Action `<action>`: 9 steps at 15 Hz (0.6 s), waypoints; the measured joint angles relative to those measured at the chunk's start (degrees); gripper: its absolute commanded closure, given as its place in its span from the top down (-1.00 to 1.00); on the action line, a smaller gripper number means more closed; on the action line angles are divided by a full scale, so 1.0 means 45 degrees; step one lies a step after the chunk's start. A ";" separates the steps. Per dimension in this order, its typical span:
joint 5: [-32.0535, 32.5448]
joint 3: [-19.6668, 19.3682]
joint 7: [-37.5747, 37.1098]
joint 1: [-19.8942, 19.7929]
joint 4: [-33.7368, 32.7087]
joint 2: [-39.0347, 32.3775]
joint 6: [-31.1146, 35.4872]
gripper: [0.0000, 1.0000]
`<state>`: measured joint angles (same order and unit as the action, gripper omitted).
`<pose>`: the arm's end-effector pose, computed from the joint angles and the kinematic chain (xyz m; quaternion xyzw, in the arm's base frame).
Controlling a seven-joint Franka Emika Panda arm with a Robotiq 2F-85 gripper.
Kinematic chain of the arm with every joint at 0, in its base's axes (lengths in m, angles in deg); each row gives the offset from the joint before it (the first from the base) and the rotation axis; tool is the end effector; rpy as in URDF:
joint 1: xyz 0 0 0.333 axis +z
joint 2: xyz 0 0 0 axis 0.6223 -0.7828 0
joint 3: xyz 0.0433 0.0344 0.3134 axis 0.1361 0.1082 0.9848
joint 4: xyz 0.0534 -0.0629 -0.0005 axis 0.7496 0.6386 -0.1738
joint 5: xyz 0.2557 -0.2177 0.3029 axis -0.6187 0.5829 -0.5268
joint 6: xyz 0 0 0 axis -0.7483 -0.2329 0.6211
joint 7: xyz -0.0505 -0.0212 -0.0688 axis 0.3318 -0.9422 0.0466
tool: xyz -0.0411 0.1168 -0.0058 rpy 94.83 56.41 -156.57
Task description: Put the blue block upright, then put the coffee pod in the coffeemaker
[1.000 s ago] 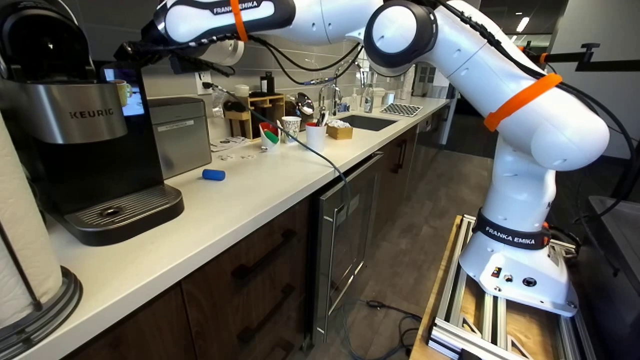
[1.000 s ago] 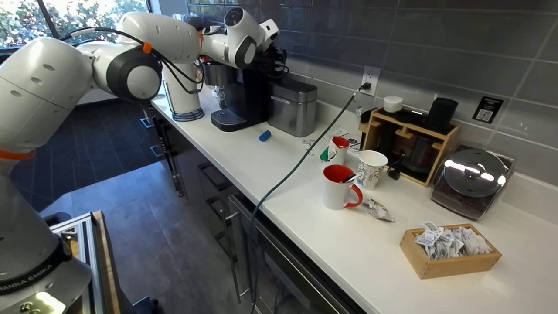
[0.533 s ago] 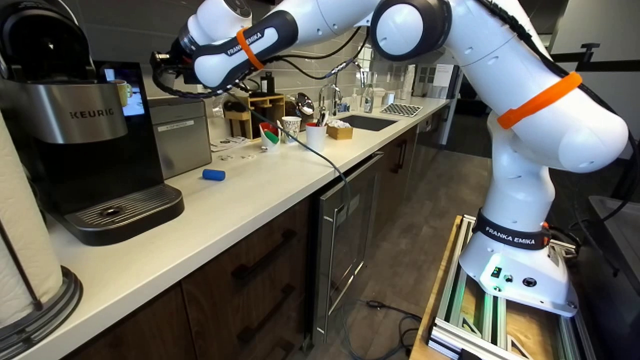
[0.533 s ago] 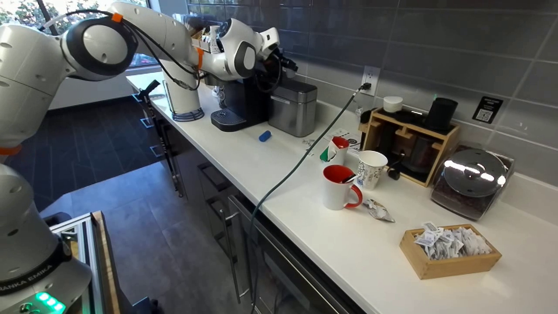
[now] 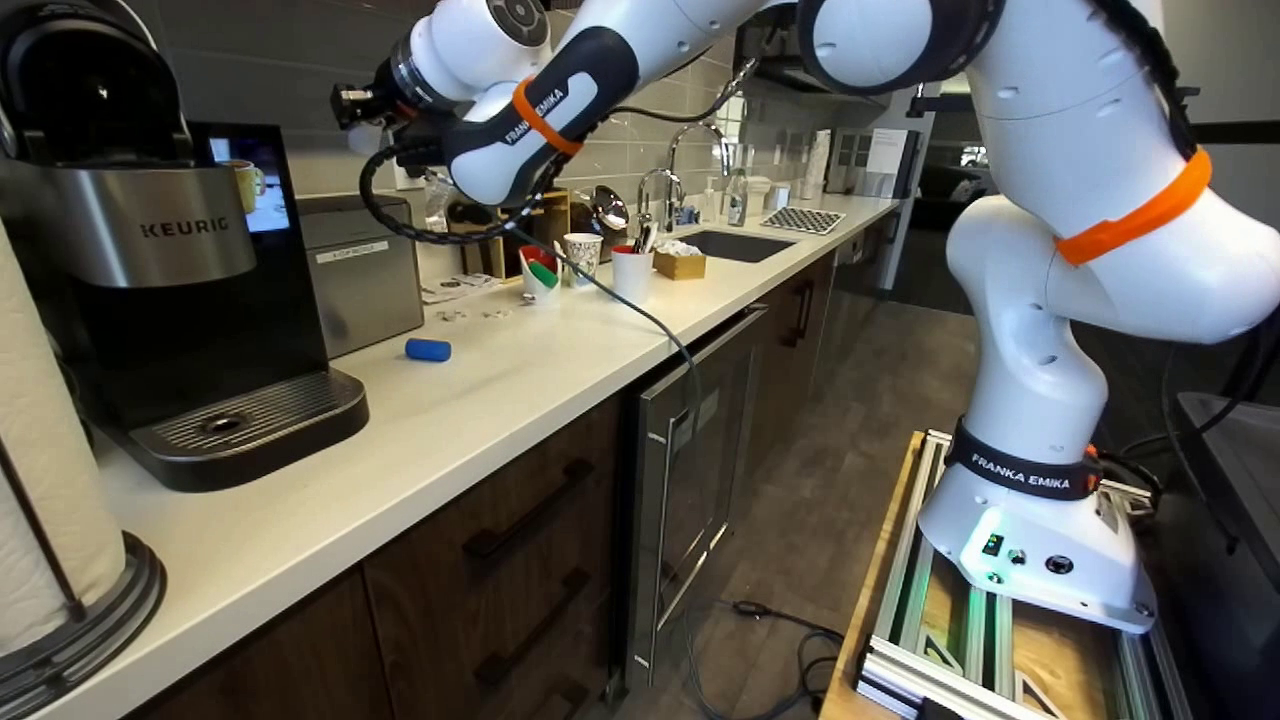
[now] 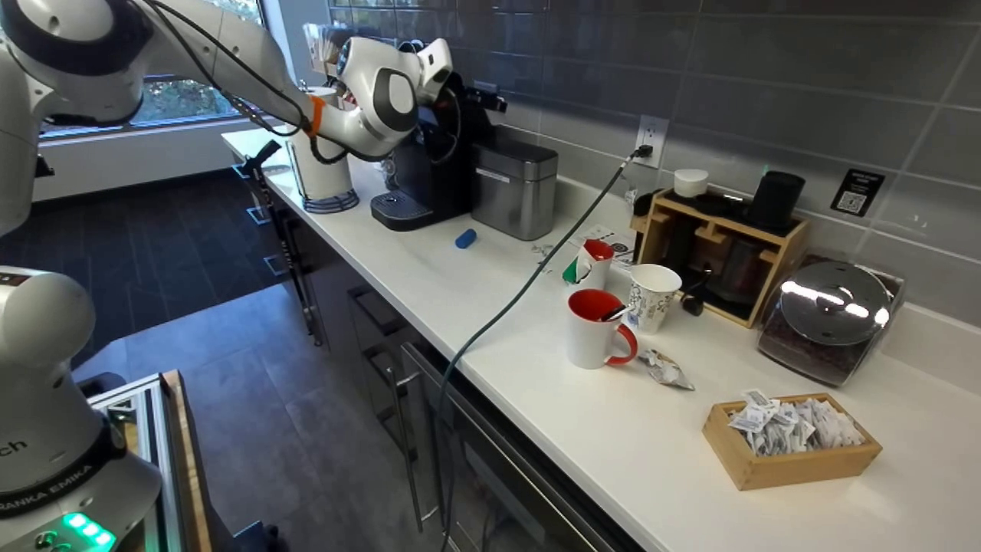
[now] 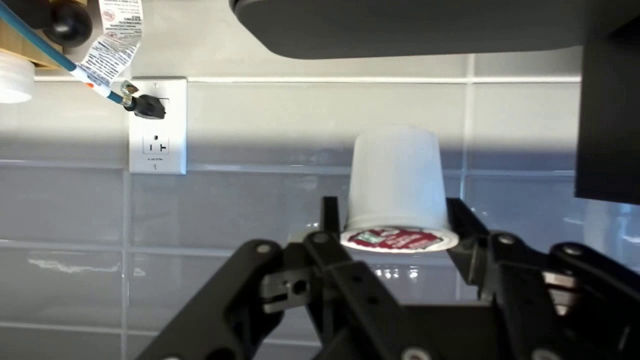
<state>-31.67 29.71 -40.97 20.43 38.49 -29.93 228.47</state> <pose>0.7587 0.1913 0.4562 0.8033 -0.0068 0.5950 0.0262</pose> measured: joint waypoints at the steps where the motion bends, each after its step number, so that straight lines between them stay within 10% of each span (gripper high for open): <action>1: -0.0044 -0.0712 0.0000 0.0895 0.0692 0.0012 0.0344 -0.43; 7: -0.4505 -0.3894 0.2431 0.6218 0.4622 -0.0178 0.1082 -0.43; 8: -0.5202 -0.4308 0.2792 0.7073 0.5259 -0.0245 0.1232 0.07; 9: -0.5841 -0.4668 0.3058 0.7922 0.5944 -0.0270 0.1488 0.07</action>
<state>-57.96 8.71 -27.20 56.08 65.24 -31.15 235.17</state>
